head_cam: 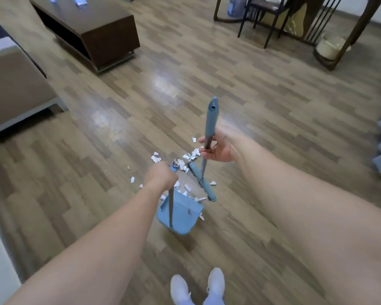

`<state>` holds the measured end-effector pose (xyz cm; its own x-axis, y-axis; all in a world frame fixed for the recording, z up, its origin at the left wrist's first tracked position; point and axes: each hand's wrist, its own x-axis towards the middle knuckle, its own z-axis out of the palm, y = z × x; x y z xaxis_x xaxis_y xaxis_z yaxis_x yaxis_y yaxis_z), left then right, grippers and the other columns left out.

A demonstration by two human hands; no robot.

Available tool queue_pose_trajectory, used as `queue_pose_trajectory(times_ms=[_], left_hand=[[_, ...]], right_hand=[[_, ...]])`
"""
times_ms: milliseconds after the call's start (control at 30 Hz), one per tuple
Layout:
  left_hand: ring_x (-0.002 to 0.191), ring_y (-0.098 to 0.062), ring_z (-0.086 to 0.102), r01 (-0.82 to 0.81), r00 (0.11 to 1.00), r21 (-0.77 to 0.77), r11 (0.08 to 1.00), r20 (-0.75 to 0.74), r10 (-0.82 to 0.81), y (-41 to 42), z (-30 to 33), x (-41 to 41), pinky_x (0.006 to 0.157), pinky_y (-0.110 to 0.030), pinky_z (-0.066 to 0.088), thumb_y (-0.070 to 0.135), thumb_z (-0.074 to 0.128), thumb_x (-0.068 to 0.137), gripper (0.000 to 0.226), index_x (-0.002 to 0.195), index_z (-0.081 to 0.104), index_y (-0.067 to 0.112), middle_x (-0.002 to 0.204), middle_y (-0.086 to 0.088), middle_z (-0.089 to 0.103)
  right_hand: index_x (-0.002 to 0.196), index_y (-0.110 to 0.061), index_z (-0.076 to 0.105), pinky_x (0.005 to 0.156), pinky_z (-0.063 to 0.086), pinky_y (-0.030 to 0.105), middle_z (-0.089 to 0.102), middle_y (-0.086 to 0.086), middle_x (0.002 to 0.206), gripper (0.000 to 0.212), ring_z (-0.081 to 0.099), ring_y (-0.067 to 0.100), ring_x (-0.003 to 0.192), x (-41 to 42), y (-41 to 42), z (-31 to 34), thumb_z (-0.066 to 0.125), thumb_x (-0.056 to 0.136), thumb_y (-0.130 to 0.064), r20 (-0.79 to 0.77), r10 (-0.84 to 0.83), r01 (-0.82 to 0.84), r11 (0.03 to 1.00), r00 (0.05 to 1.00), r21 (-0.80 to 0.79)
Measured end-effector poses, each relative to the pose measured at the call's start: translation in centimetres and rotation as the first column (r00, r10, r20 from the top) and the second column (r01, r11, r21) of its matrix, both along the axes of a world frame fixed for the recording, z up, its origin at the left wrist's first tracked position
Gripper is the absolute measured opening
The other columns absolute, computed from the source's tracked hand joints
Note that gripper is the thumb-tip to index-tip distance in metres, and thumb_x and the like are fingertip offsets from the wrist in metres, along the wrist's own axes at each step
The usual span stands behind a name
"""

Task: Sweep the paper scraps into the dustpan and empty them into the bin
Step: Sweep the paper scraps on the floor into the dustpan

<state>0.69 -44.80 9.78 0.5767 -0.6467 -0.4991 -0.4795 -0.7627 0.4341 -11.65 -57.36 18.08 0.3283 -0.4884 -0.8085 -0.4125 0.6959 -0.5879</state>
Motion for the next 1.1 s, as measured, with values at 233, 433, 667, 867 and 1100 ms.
queue_pose_trajectory(times_ms=[233,433,667,867,1100], left_hand=[[0.066,-0.027,0.051,0.003,1.0,0.012,1.0,-0.009,-0.003,2.1,-5.4,-1.0,0.053,-0.025,0.036,0.02,0.054,0.074,0.008,0.069,0.057,0.014,0.069,-0.005,0.057],[0.067,-0.027,0.051,-0.036,0.998,0.029,0.999,-0.051,0.038,3.4,-9.7,-1.8,0.053,-0.027,0.034,0.025,0.051,0.085,0.025,0.062,0.051,0.014,0.063,-0.002,0.053],[0.055,-0.022,0.04,-0.081,0.996,0.043,0.996,-0.027,0.082,4.9,-13.5,-1.6,0.046,-0.026,0.024,0.023,0.046,0.087,0.022,0.068,0.046,0.014,0.059,-0.001,0.046],[0.055,-0.023,0.041,-0.098,0.994,0.018,0.995,0.049,0.097,3.5,-14.5,-1.4,0.046,-0.025,0.024,0.025,0.048,0.088,0.026,0.064,0.049,0.015,0.06,-0.003,0.049],[0.051,-0.02,0.034,-0.167,0.983,-0.018,0.986,0.069,0.168,2.9,-14.8,-0.4,0.047,-0.027,0.021,0.019,0.049,0.085,0.025,0.061,0.043,0.014,0.053,-0.002,0.04]], right_hand=[[0.085,-0.008,0.055,0.035,0.043,0.015,0.049,0.009,0.071,0.019,0.051,0.011,0.039,-1.6,0.3,-6.5,0.041,0.094,-0.017,0.003,-0.165,0.164,0.984,0.986,0.072],[0.074,-0.009,0.048,0.029,0.04,0.012,0.045,0.008,0.066,0.021,0.049,0.008,0.027,-2.6,0.2,-11.7,0.048,0.095,-0.015,0.039,-0.288,0.285,0.956,0.957,0.075],[0.093,-0.002,0.051,0.03,0.041,0.011,0.055,0.012,0.088,0.016,0.05,0.012,0.031,-3.4,1.8,-17.4,0.037,0.093,0.006,-0.058,-0.273,0.278,0.956,0.96,0.097],[0.143,0.004,0.028,0.03,0.044,0.017,0.046,0.019,0.127,0.05,0.055,0.017,0.063,-4.5,1.8,-23.6,0.035,0.093,0.008,-0.137,-0.357,0.365,0.93,0.924,0.038],[0.138,0.004,0.034,0.03,0.041,0.014,0.049,0.023,0.133,0.046,0.054,0.015,0.061,-4.6,0.9,-27.6,0.038,0.093,0.006,-0.188,-0.403,0.406,0.914,0.896,-0.021]])
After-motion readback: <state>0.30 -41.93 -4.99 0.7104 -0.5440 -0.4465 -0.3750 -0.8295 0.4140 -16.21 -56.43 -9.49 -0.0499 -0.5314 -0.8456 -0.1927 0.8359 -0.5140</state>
